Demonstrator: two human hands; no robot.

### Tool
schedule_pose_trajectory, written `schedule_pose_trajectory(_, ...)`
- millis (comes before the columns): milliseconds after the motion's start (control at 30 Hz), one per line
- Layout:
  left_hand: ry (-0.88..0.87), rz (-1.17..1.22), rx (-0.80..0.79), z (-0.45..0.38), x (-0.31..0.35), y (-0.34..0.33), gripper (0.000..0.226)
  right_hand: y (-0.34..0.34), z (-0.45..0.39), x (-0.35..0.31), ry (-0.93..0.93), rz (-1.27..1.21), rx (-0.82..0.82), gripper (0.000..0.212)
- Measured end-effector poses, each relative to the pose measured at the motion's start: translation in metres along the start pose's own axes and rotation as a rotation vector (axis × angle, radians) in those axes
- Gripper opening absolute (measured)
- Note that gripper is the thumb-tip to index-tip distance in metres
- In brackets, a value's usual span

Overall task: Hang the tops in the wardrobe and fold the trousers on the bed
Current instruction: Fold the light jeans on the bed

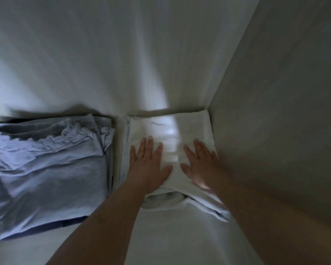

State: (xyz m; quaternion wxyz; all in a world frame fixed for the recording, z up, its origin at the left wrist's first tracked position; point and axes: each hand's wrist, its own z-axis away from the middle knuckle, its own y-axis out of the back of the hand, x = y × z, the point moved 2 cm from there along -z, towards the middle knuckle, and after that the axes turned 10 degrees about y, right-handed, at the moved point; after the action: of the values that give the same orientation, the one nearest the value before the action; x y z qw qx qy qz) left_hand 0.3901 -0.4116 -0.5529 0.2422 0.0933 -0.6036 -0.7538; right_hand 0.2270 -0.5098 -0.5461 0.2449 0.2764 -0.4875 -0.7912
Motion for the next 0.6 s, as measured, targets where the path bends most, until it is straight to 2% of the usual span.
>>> schedule_pose_trajectory(67,0.034,0.075,-0.048,0.010,0.002,0.020,0.067,0.027,0.007,-0.008,-0.042,-0.148,0.119,0.063)
schedule_pose_trajectory(133,0.139,0.345,-0.003,0.034,-0.004,0.040,0.046,0.047,0.026,-0.024,-0.096,-0.442,0.348,0.049)
schedule_pose_trajectory(167,0.222,0.522,-0.008,0.056,-0.010,0.048,0.037,0.053,0.042,-0.038,-0.105,-0.598,0.413,0.040)
schedule_pose_trajectory(267,0.373,0.831,0.042,0.122,-0.029,0.066,0.023,0.059,0.087,-0.079,-0.089,-0.870,0.507,0.018)
schedule_pose_trajectory(367,0.446,0.971,0.099,0.188,-0.047,0.093,0.011,0.077,0.128,-0.123,-0.021,-1.033,0.480,0.016)
schedule_pose_trajectory(433,0.484,1.050,0.127,0.238,-0.061,0.110,0.007,0.086,0.158,-0.158,0.028,-1.055,0.414,0.016)
schedule_pose_trajectory(600,0.561,1.156,0.255,0.344,-0.088,0.158,0.015,0.105,0.222,-0.246,0.224,-1.169,0.249,0.013)
